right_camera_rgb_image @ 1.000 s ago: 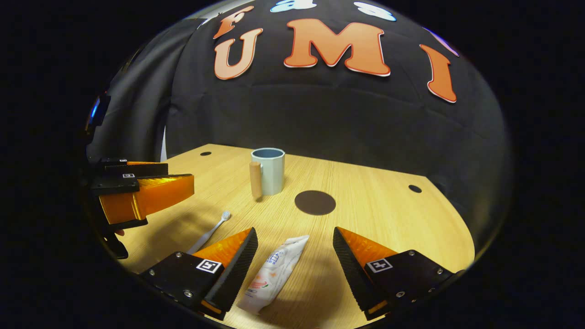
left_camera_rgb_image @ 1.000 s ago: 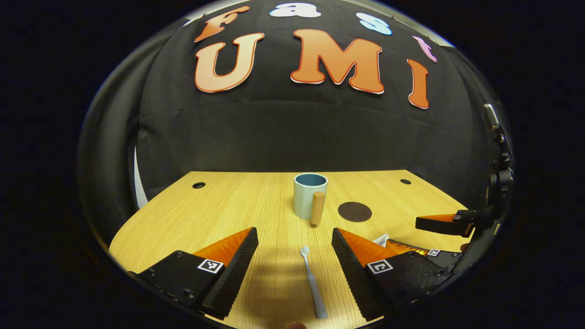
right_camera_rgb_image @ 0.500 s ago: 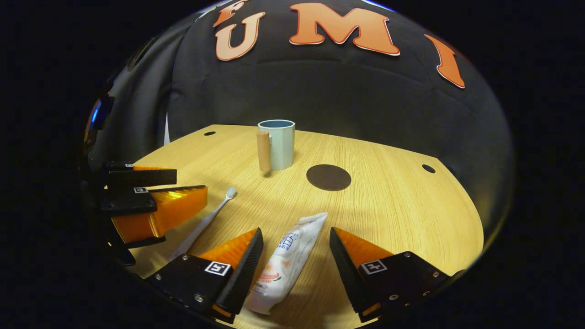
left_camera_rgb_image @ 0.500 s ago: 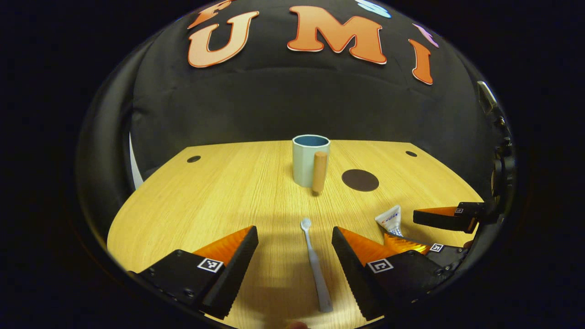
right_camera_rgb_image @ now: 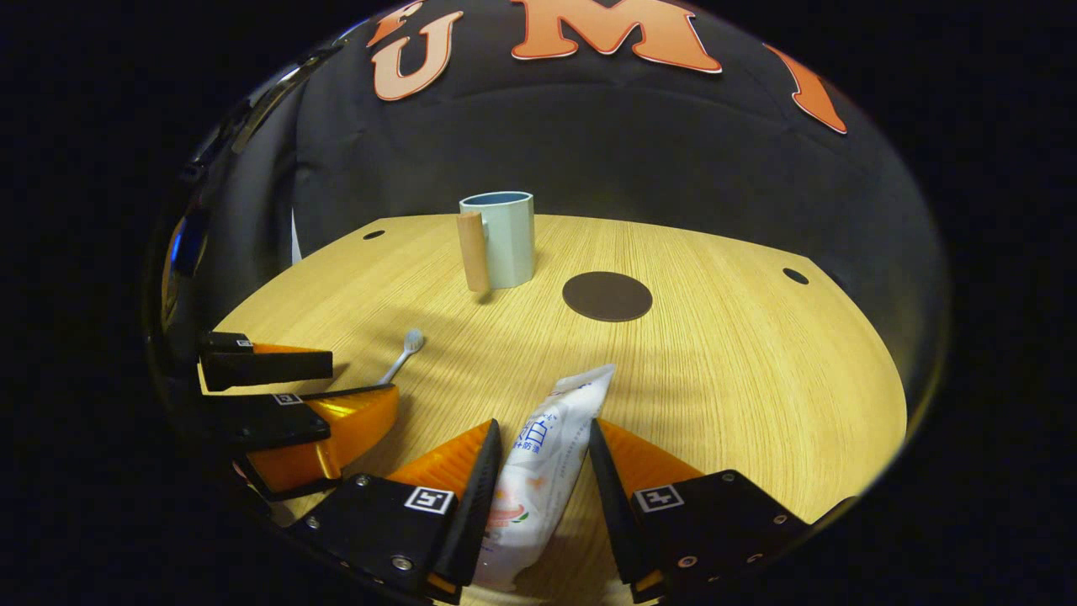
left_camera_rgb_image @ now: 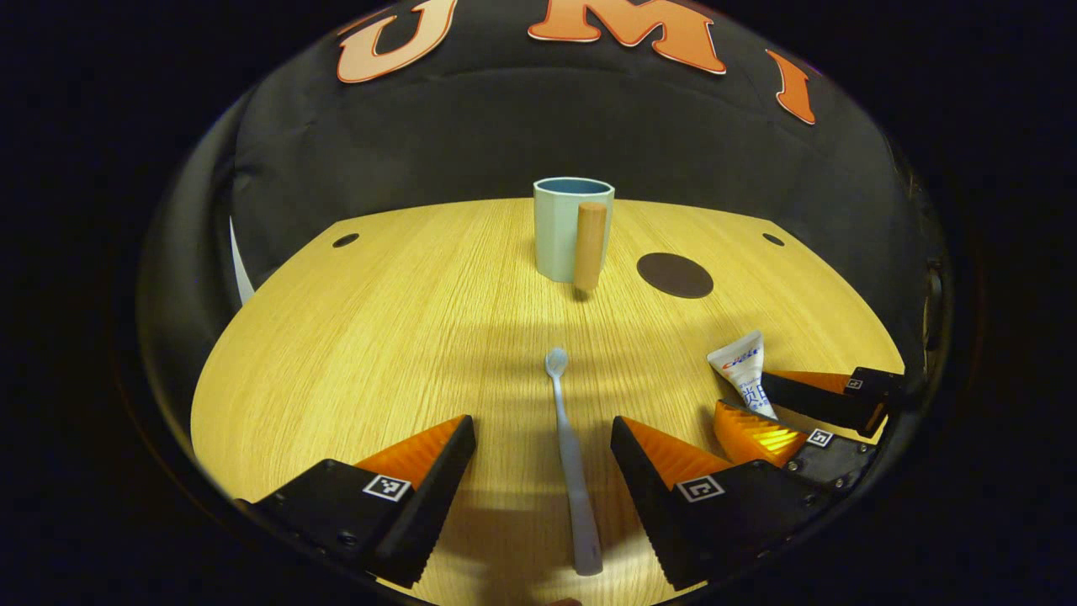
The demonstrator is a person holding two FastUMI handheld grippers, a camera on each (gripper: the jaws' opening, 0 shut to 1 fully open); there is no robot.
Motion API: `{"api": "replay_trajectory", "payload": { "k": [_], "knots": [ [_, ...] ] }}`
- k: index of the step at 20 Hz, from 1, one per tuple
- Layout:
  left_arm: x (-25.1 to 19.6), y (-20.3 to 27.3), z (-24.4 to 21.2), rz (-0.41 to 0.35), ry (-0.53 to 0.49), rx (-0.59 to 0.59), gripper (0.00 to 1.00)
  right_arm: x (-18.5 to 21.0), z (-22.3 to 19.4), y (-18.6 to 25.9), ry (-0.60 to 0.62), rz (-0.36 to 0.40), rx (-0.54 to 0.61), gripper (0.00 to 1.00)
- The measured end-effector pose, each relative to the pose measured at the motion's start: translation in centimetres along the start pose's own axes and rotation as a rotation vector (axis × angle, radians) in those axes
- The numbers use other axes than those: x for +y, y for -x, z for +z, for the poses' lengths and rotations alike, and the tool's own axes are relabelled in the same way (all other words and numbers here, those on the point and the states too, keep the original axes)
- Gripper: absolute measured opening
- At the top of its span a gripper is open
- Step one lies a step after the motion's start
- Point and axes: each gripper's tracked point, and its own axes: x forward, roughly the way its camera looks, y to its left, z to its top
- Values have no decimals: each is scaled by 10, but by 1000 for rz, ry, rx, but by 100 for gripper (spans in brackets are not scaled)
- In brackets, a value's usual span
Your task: Put the toothbrush and toothpaste on the desktop into the cup, then pick up the cup and place it on the coaster on the desktop.
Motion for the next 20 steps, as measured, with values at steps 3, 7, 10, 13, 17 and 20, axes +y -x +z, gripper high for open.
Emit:
{"api": "replay_trajectory", "payload": {
  "k": [3, 7, 10, 13, 17, 20],
  "knots": [
    [-2, -2, 3, 10, -14, 11, 98, -6, -1, 0, 0, -4, 2, 48],
    [-9, -3, 0, 6, -9, 45, 84, -14, 1, -1, -81, 6, 5, 23],
    [-16, -6, -2, -2, 12, 62, 65, -17, 1, 1, -230, 56, 23, 13],
    [-22, -11, -4, -8, 20, 77, 31, -17, 2, -1, -321, 99, 33, 10],
    [-21, -11, -3, -8, 28, 73, 10, -25, 23, 9, -322, 95, -43, 10],
    [-22, -21, -15, -39, 38, 62, 7, -27, 36, 15, -301, 106, -85, 10]
  ]
}}
